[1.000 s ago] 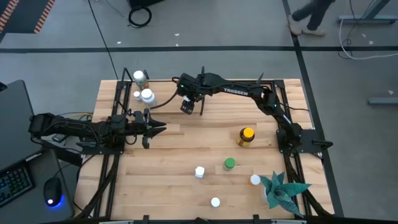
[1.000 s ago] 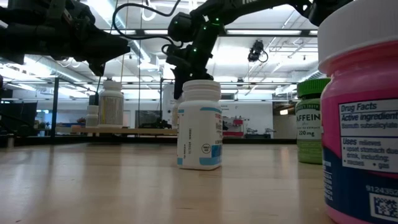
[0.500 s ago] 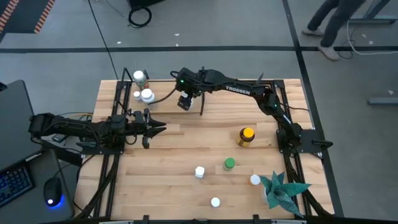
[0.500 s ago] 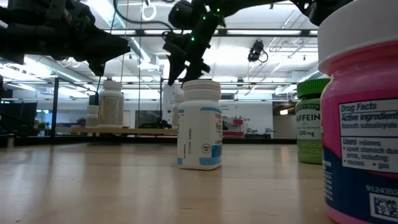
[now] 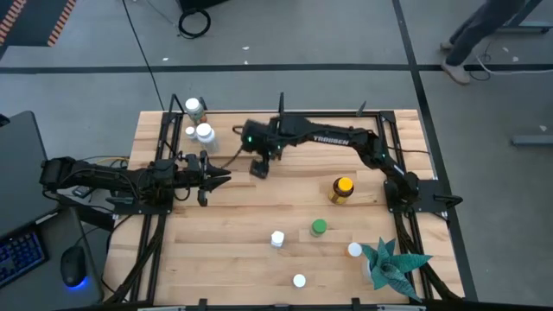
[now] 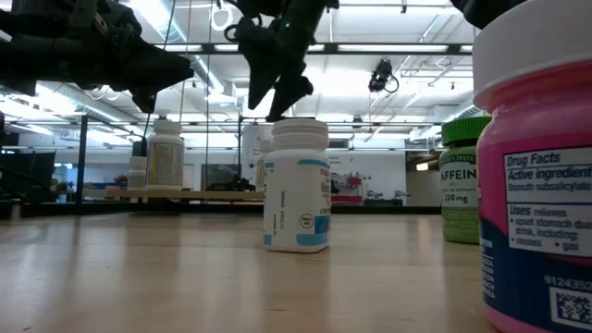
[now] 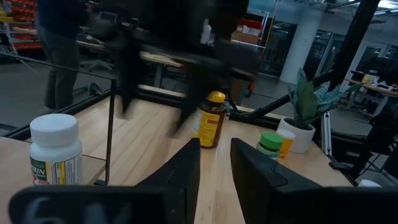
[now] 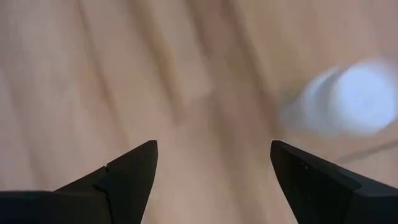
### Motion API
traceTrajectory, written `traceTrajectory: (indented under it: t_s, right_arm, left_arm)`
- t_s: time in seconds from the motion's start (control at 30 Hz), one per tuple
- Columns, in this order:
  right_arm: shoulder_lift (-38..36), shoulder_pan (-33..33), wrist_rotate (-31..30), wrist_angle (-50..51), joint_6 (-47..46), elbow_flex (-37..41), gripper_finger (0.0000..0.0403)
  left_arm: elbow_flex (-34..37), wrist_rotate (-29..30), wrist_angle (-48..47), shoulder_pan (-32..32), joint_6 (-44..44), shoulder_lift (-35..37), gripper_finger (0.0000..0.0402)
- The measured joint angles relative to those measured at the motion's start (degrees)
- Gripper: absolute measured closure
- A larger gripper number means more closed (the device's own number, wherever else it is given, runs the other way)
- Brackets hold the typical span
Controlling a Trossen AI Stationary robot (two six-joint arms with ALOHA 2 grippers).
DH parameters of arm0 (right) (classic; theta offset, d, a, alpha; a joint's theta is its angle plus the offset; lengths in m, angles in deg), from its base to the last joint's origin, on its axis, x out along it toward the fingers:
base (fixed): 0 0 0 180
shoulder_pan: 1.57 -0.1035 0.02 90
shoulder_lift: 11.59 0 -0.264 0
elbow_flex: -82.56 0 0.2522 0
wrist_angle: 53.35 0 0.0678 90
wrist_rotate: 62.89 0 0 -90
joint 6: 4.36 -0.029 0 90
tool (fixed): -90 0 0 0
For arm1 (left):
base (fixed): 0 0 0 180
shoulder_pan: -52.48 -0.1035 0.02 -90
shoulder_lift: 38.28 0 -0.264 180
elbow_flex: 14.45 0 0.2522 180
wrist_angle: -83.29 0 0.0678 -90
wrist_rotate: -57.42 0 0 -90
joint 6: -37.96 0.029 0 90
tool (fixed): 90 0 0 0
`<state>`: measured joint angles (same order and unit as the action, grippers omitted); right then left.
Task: Pick and place medicine bottles onto shelf by color
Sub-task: Put the white pill bottle on the shelf
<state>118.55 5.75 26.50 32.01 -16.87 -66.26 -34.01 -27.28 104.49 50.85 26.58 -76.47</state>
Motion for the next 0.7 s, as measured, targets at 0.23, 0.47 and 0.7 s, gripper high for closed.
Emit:
traceTrajectory:
  t_s: [0.23,0.47,0.7]
  right_arm:
    - [0.0,-6.8,-3.4,11.7,-5.8,0.0,0.0083]
    - [-0.1,-11.0,-4.5,18.3,-10.4,0.5,0.0092]
    - [-1.9,-13.4,-3.9,16.6,-14.0,3.0,0.0100]
  left_arm:
    - [0.0,-0.4,0.0,0.0,-0.3,0.0,0.0314]
    - [0.0,-1.1,0.6,0.0,-0.4,0.0,0.0307]
    - [0.0,-1.5,0.5,0.0,0.1,0.0,0.0310]
